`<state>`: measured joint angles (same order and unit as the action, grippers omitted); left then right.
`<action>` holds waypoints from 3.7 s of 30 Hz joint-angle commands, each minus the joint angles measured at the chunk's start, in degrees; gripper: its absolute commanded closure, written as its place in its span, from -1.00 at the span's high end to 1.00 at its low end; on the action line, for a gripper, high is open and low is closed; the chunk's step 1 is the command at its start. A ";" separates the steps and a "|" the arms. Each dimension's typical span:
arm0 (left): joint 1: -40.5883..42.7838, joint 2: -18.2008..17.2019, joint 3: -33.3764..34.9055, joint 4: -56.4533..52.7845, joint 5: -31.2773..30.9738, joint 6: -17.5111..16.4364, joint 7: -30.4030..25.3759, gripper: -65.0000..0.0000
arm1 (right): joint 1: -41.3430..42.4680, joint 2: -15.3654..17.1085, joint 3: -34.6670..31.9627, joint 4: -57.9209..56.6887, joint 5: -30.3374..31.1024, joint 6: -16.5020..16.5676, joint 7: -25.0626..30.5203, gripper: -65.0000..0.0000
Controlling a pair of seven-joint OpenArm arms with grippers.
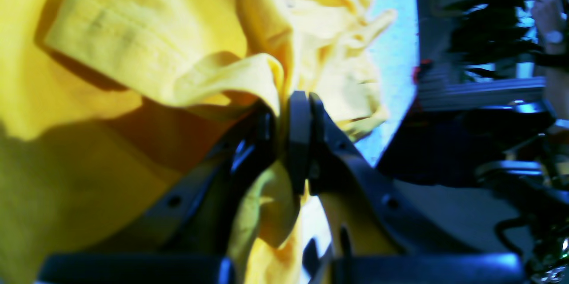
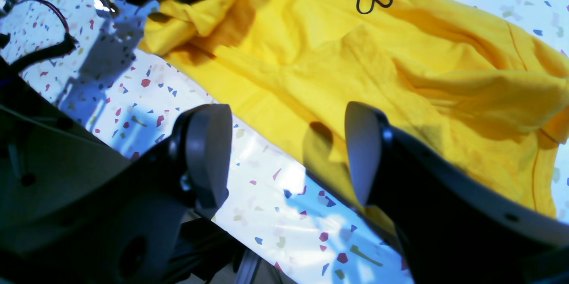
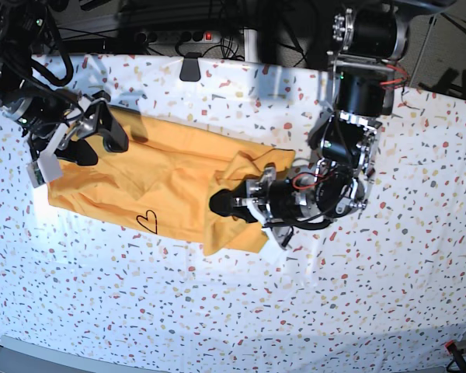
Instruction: Fold the T-shirt properly
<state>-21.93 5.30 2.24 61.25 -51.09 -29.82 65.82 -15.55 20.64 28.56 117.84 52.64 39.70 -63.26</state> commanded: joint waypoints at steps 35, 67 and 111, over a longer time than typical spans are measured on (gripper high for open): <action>-1.70 3.32 1.25 1.01 19.15 -1.68 -7.26 -0.09 | 0.48 0.76 0.35 0.76 1.55 0.30 1.36 0.21; -3.72 3.32 23.43 1.01 17.99 9.79 -17.97 -0.09 | 0.48 0.76 0.35 0.76 1.57 0.30 2.82 0.21; -2.32 3.34 24.50 1.01 -6.27 -2.67 -11.67 -0.09 | 7.89 0.96 1.33 -4.20 -16.70 -6.99 6.29 0.21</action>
<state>-23.03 7.81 26.89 61.28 -56.05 -32.08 54.81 -8.19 20.69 29.45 112.79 35.55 33.17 -58.30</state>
